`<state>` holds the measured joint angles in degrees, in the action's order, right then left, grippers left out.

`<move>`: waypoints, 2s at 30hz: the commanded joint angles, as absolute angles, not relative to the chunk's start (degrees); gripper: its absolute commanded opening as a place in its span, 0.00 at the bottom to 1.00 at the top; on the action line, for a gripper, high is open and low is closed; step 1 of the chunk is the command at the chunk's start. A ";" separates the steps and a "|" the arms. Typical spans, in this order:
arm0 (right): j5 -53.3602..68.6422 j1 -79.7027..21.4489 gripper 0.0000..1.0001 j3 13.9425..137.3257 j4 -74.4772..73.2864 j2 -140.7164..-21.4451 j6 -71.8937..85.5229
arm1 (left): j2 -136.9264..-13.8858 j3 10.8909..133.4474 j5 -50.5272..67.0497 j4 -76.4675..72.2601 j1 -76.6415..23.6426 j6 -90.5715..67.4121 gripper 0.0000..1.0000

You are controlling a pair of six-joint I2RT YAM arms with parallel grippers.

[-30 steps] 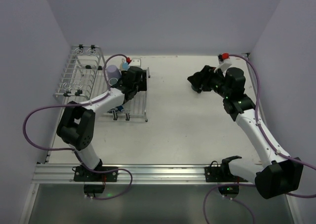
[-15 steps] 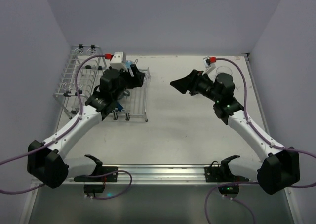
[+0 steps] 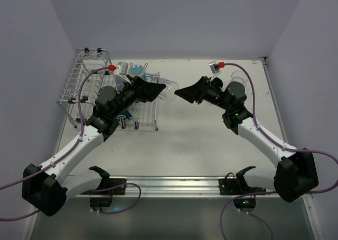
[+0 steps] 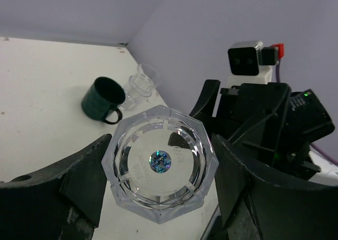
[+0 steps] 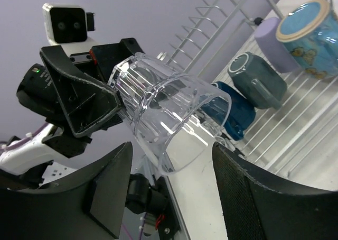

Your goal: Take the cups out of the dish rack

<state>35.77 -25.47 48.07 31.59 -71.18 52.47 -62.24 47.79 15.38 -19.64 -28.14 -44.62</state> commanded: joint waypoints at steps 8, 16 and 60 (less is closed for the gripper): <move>41.04 -29.97 0.52 51.50 39.81 -71.72 54.14 | -62.05 44.91 22.32 -36.47 -28.30 -57.13 0.15; 43.06 -31.99 0.45 51.85 50.27 -75.05 60.02 | -61.00 43.51 21.10 -37.88 -30.06 -56.87 0.20; -12.22 -4.04 0.00 123.48 -57.30 -110.29 10.20 | -32.08 39.55 4.75 17.93 -30.41 -11.42 1.00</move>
<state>-10.41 -4.05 117.69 -52.01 -108.84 13.17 -31.68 40.36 5.23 20.29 -30.15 -12.78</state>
